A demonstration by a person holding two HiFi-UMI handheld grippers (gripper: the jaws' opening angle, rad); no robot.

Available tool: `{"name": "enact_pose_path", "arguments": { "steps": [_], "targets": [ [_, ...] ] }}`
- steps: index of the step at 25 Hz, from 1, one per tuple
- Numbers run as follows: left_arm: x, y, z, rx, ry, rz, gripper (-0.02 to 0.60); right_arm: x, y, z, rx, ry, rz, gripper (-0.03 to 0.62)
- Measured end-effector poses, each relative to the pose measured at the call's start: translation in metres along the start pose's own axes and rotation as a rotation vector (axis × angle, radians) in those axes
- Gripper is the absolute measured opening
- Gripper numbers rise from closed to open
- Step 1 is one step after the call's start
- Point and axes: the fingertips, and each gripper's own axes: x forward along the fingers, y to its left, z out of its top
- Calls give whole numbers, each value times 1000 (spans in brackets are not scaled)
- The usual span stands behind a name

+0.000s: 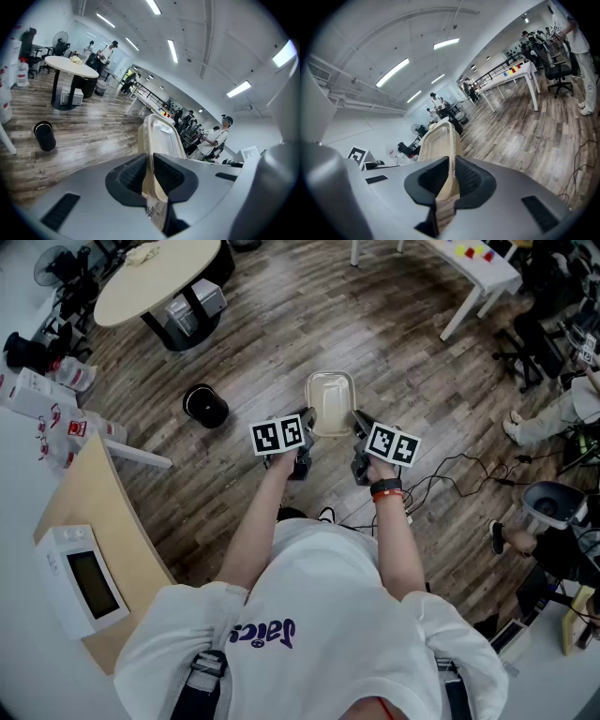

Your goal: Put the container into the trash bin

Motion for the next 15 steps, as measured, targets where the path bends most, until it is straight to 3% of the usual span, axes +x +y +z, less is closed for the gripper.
{"name": "enact_pose_path", "arguments": {
  "steps": [8, 15],
  "targets": [
    [-6, 13, -22, -59, -4, 67, 57, 6, -3, -19, -16, 71, 35, 54],
    [-32, 62, -19, -140, -46, 131, 57, 47, 28, -41, -27, 166, 99, 54]
  ]
}}
